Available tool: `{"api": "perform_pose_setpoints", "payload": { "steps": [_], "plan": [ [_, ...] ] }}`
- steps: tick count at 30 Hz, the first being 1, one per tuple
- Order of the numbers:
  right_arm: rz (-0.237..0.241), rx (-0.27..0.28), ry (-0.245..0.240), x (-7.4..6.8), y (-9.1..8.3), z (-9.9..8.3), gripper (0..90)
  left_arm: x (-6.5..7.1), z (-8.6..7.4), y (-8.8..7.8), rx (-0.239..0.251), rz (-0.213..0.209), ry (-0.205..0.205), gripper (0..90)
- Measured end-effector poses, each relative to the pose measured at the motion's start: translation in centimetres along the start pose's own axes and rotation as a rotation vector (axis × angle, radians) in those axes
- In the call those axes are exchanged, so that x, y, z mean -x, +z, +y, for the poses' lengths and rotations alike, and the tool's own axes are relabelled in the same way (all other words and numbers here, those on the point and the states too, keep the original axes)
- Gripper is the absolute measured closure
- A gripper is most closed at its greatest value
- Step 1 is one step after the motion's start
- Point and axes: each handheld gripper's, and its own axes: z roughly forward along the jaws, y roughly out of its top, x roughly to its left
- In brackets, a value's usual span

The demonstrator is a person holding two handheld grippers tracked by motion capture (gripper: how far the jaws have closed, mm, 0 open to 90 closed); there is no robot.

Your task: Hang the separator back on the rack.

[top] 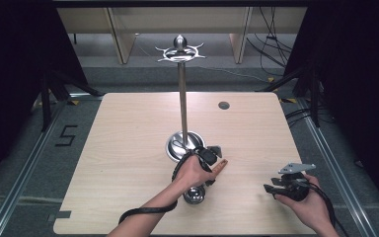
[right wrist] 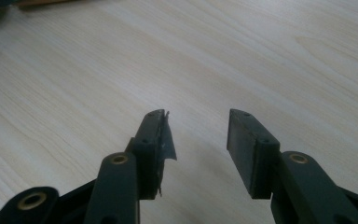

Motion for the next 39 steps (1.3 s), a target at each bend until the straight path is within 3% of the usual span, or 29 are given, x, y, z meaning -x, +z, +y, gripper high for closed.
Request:
{"api": "perform_pose_setpoints", "payload": {
  "steps": [2, 3, 8, 10, 13, 15, 16, 17, 20, 21, 22, 23, 25, 33, 35, 38, 39],
  "plan": [
    [-0.008, -0.019, -0.038, 0.3, -0.1, 0.0, 57.8, 0.0, 0.1, 0.4, -0.002, -0.001, -0.002, 55.4],
    [-0.002, 0.009, -0.02, 0.2, 0.0, -0.1, 57.7, 0.0, 0.1, 0.4, -0.002, -0.001, -0.002, 55.6],
    [-0.001, 0.006, -0.025, 0.2, 0.0, -0.1, 57.6, 0.2, 0.3, 0.8, -0.018, -0.008, -0.024, 56.5],
    [-0.001, 0.007, -0.024, 0.2, 0.0, -0.1, 57.6, 0.3, 0.3, 1.0, 0.002, 0.008, -0.023, 57.4],
    [-0.002, 0.007, -0.024, 0.2, 0.1, -0.1, 57.6, 0.3, 0.4, 1.0, -0.008, 0.012, -0.014, 58.7],
    [-0.006, 0.036, -0.02, 0.1, 0.3, -0.2, 57.6, 0.6, 0.4, 1.0, -0.002, 0.028, -0.011, 63.3],
    [-0.006, 0.033, -0.022, 0.1, 0.3, -0.2, 57.6, 0.6, 0.3, 1.0, -0.003, 0.028, -0.012, 64.9],
    [0.003, -0.01, -0.008, 0.1, -0.1, 0.0, 57.6, 0.6, 0.4, 1.0, -0.009, 0.029, -0.01, 67.0],
    [0.008, -0.013, 0.031, -0.3, 0.0, -0.1, 57.6, 0.6, 0.3, 1.0, 0.005, 0.057, 0.018, 67.9],
    [0.006, -0.004, 0.001, 0.0, 0.0, 0.0, 57.6, 0.6, 0.3, 1.0, 0.008, 0.059, 0.017, 68.0],
    [0.005, 0.0, -0.006, 0.0, 0.0, 0.0, 57.6, 0.8, 0.2, 1.0, 0.012, 0.05, -0.012, 68.1],
    [0.006, -0.001, -0.005, 0.0, 0.0, 0.0, 57.6, 0.6, 0.2, 1.0, 0.019, 0.054, 0.01, 68.2],
    [0.004, -0.003, -0.002, 0.0, 0.0, 0.0, 57.6, 0.4, 0.1, 0.8, 0.001, 0.044, 0.015, 68.3],
    [0.003, 0.001, -0.002, 0.0, 0.0, 0.0, 57.6, 0.3, -0.7, -0.1, 0.083, 0.032, 0.023, 68.4],
    [-0.005, 0.022, -0.026, 0.2, 0.2, -0.1, 57.6, 0.4, -1.3, -0.8, 0.128, 0.014, -0.009, 68.4],
    [-0.001, -0.007, -0.032, 0.3, 0.0, -0.1, 57.6, 0.3, -1.7, -1.3, 0.165, 0.006, -0.019, 68.4],
    [0.0, 0.009, -0.025, 0.2, 0.0, -0.1, 57.6, -0.2, -2.2, -1.8, 0.201, 0.01, 0.029, 68.4]
  ]
}}
